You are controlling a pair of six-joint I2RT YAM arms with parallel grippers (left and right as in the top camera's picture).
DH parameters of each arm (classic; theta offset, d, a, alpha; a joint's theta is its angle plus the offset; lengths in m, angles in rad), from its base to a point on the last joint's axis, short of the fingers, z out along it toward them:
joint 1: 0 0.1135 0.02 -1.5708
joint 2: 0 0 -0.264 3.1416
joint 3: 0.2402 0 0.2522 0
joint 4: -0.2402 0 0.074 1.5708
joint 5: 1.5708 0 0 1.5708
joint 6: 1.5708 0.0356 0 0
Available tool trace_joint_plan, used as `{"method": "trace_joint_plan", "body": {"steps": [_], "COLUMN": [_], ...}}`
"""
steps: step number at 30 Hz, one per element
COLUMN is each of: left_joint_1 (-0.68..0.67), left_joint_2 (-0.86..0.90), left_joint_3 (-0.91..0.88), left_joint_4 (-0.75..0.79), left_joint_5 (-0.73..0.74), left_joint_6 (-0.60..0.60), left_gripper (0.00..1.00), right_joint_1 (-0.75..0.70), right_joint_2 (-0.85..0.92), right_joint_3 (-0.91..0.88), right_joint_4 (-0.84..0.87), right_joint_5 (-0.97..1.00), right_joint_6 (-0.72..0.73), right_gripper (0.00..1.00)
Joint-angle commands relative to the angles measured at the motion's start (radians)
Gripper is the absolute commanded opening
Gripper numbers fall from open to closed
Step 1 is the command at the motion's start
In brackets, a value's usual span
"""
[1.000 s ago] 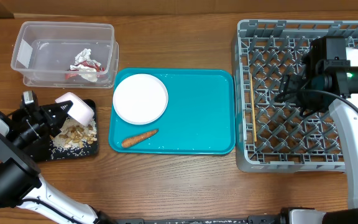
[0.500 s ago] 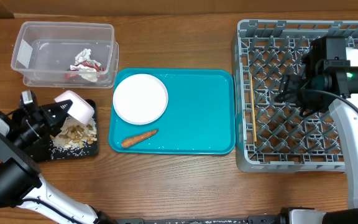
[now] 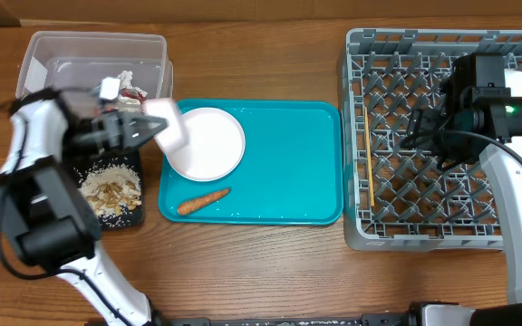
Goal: Sort waste into correct bins and load items into the dishwasher
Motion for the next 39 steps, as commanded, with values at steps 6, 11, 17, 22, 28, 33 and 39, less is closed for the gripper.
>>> {"method": "trace_joint_plan", "body": {"steps": [6, 11, 17, 22, 28, 33, 39], "left_joint_1": [-0.304, -0.502, -0.704, -0.844, -0.92, -0.932, -0.933], "left_joint_2": [-0.026, -0.026, -0.022, -0.011, 0.012, 0.043, 0.048], "left_joint_3": [0.251, 0.328, 0.327, 0.293, 0.218, 0.21, 0.211], "left_joint_4": [0.28, 0.468, 0.543, 0.563, 0.616, 0.614, 0.598], "left_joint_5": [-0.425, -0.693, -0.965, -1.176, -1.21, -1.242, -1.218], "left_joint_6": [-0.61, -0.895, -0.978, -1.034, -1.067, -1.092, -1.092], "left_gripper": [0.04, 0.04, 0.04, 0.04, 0.04, 0.09, 0.38], "right_joint_1": [-0.003, -0.003, -0.003, -0.003, -0.003, -0.003, -0.003], "right_joint_2": [0.0, 0.0, 0.0, 0.0, 0.0, 0.0, 0.0], "right_joint_3": [0.013, 0.013, 0.013, 0.013, 0.013, 0.013, 0.013], "right_joint_4": [0.003, 0.003, 0.002, -0.001, -0.002, -0.008, -0.008], "right_joint_5": [0.001, 0.002, 0.001, 0.001, 0.001, 0.0, 0.001], "right_joint_6": [-0.004, -0.005, -0.004, -0.004, -0.004, -0.004, -0.004], "right_gripper": [0.75, 0.75, 0.75, 0.75, 0.75, 0.75, 0.75]}}
